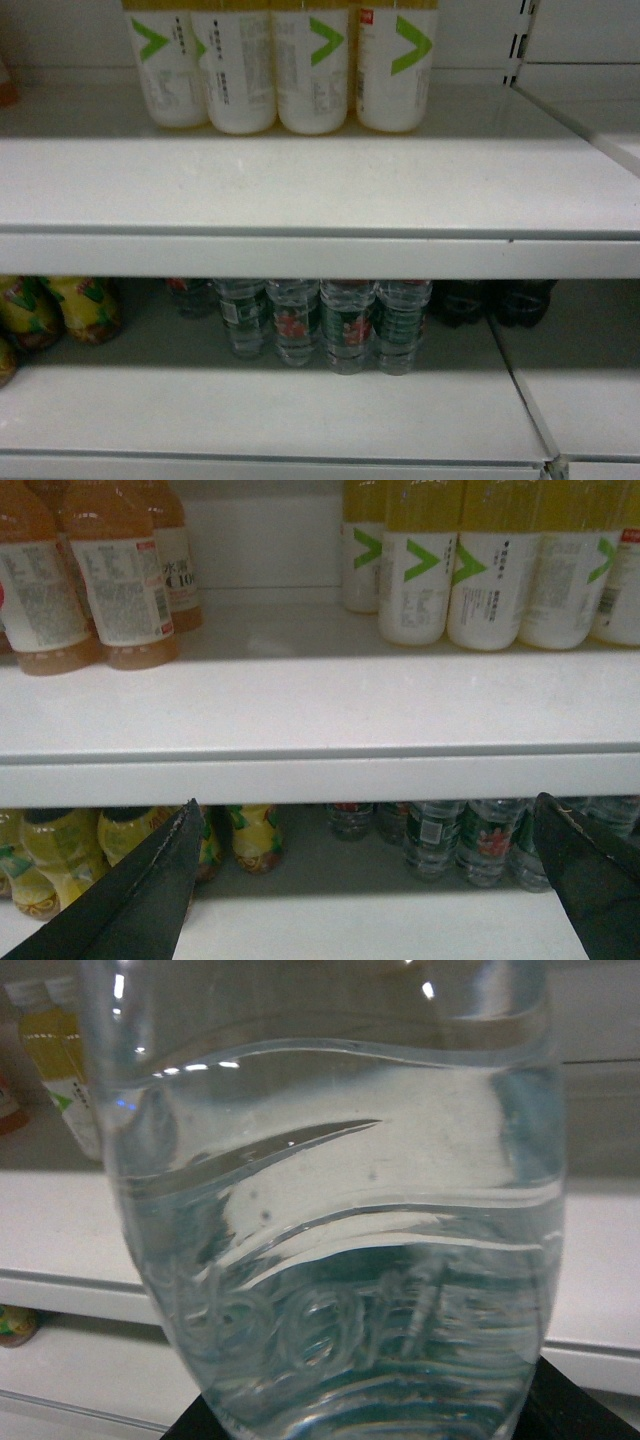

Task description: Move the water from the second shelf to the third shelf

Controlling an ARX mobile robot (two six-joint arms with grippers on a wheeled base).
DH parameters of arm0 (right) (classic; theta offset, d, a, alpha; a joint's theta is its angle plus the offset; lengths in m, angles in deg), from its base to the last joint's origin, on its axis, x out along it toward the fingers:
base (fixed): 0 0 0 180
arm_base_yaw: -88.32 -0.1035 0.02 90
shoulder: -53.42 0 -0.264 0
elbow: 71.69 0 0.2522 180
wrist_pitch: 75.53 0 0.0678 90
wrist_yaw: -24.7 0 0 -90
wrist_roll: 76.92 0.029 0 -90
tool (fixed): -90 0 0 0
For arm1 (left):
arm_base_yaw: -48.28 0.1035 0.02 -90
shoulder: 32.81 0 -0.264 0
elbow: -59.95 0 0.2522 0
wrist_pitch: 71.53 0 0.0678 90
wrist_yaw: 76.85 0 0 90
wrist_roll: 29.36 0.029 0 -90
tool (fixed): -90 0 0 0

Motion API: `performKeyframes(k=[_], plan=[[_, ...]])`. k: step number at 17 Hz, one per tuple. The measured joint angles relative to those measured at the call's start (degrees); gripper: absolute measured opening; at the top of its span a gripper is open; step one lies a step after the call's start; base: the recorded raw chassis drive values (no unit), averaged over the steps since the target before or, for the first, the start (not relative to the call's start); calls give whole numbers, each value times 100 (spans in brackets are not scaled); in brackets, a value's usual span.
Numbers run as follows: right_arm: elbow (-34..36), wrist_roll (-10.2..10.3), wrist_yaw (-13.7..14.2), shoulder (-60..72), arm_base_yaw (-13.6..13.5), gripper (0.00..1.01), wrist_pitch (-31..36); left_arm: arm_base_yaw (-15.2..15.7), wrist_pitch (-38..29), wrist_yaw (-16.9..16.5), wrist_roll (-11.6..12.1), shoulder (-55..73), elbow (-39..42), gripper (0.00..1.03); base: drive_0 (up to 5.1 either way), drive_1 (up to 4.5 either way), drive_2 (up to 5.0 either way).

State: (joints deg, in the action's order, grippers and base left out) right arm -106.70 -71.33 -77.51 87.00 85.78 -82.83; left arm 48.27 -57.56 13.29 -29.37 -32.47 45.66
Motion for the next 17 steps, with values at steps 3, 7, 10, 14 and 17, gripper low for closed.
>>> performKeyframes(k=[3, 7, 10, 14, 17], plan=[[-9, 2, 2, 0, 0, 41, 39, 0, -17, -11, 0, 0, 0, 98, 0, 0, 0], [-33, 20, -2, -9, 0, 41, 35, 0, -13, -9, 0, 0, 0, 98, 0, 0, 0], [-33, 22, 2, -9, 0, 41, 17, 0, -9, -13, 0, 0, 0, 98, 0, 0, 0], [-33, 22, 0, -9, 0, 41, 13, 0, -2, -13, 0, 0, 0, 98, 0, 0, 0], [-33, 22, 13, -9, 0, 41, 4, 0, -2, -20, 0, 0, 0, 98, -319, 177, 177]])
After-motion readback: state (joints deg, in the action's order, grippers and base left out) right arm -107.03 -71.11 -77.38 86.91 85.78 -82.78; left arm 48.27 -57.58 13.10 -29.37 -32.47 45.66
